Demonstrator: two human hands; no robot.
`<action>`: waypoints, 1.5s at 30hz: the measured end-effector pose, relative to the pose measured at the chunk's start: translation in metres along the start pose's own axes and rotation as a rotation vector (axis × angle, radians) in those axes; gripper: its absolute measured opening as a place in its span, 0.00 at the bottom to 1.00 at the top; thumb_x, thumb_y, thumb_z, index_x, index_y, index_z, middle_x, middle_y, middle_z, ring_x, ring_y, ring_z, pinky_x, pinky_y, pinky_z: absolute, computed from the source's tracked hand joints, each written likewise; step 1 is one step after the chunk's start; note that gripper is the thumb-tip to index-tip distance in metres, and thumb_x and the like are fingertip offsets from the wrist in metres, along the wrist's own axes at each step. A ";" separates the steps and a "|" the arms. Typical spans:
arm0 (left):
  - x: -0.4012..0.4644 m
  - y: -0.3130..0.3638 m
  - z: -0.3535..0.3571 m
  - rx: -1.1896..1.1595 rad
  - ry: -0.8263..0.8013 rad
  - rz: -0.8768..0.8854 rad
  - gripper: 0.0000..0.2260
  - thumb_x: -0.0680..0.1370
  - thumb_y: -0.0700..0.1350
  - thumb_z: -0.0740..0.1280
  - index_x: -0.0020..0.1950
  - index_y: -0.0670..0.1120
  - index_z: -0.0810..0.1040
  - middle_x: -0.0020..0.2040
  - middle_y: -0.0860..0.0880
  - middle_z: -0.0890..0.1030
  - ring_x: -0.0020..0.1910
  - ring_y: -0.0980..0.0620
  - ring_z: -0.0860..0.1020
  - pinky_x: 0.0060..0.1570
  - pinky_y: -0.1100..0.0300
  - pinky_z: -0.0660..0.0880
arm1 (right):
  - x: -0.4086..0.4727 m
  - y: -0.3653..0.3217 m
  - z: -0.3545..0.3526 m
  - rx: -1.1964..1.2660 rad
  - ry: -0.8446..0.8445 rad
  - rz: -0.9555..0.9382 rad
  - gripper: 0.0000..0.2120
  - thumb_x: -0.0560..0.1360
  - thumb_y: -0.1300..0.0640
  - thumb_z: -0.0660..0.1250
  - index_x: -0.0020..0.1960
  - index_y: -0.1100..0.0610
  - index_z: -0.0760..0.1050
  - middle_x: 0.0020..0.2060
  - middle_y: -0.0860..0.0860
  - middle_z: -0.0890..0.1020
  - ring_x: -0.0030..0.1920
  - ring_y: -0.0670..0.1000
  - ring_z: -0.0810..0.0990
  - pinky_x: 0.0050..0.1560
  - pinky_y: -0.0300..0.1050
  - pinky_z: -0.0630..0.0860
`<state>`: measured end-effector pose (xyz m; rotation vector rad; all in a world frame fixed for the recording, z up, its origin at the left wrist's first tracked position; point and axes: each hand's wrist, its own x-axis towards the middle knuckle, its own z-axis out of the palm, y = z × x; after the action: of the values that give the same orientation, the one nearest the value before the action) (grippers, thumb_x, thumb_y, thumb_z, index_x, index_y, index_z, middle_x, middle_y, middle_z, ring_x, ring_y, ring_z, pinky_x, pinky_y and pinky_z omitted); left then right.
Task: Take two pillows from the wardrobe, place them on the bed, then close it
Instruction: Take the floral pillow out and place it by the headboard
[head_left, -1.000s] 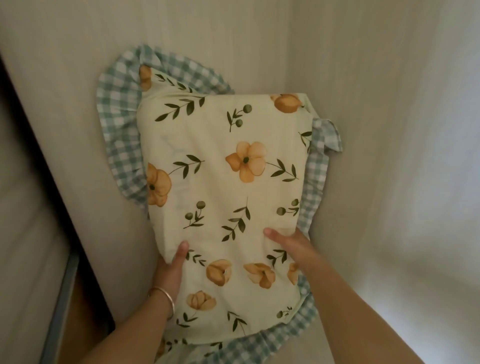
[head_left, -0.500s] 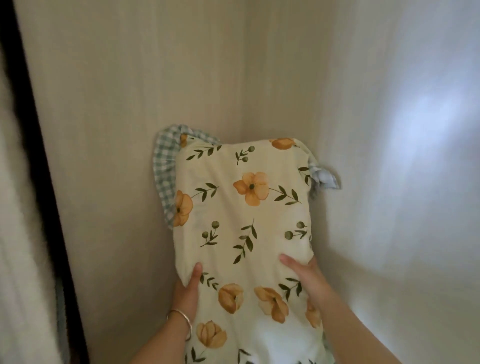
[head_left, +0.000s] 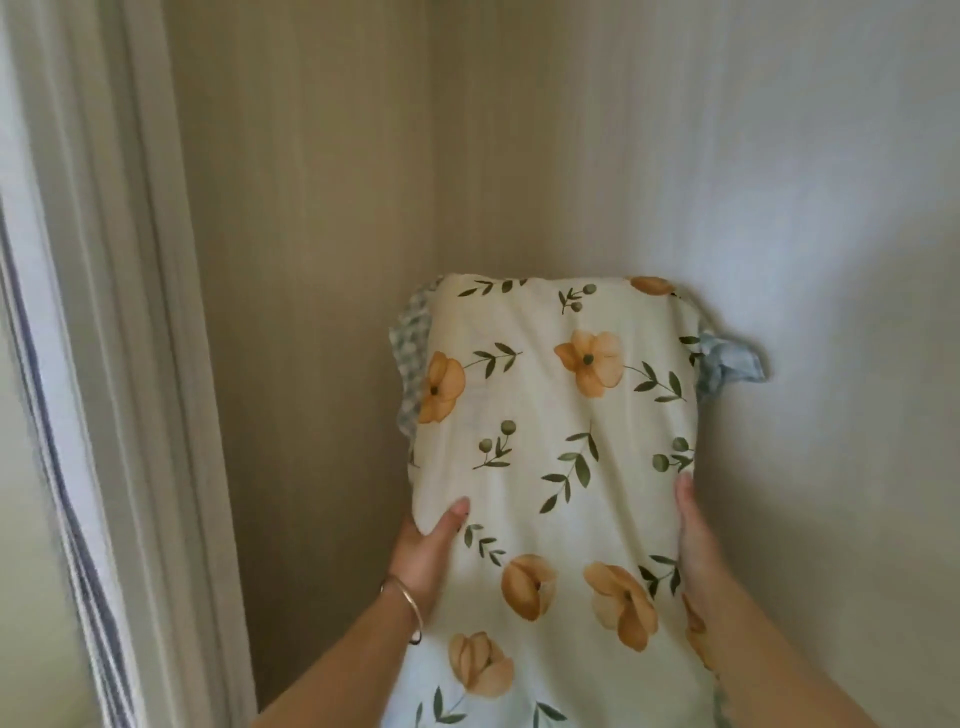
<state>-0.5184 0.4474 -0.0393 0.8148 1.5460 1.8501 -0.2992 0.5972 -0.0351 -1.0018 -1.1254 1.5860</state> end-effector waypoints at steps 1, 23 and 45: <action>-0.011 0.002 0.001 0.037 -0.019 -0.013 0.26 0.70 0.57 0.71 0.65 0.52 0.70 0.58 0.50 0.80 0.56 0.48 0.78 0.58 0.53 0.74 | -0.011 0.001 -0.006 0.031 -0.001 -0.015 0.32 0.65 0.25 0.59 0.55 0.49 0.77 0.48 0.55 0.83 0.50 0.59 0.81 0.56 0.56 0.75; -0.238 -0.002 -0.043 0.073 0.019 -0.015 0.23 0.69 0.61 0.67 0.62 0.57 0.72 0.56 0.52 0.81 0.53 0.49 0.80 0.57 0.50 0.75 | -0.225 0.062 -0.071 0.203 0.341 -0.032 0.15 0.75 0.40 0.57 0.44 0.47 0.76 0.43 0.49 0.81 0.41 0.49 0.78 0.38 0.43 0.72; -0.500 -0.033 -0.122 0.050 0.740 0.001 0.15 0.77 0.56 0.61 0.34 0.51 0.73 0.35 0.50 0.77 0.35 0.52 0.76 0.40 0.57 0.73 | -0.406 0.115 -0.049 -0.039 -0.069 0.165 0.13 0.76 0.48 0.58 0.39 0.50 0.77 0.42 0.50 0.82 0.42 0.51 0.78 0.41 0.44 0.73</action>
<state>-0.2906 -0.0059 -0.1310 0.1259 2.0152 2.2574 -0.1780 0.1985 -0.1152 -1.0962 -1.1489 1.7472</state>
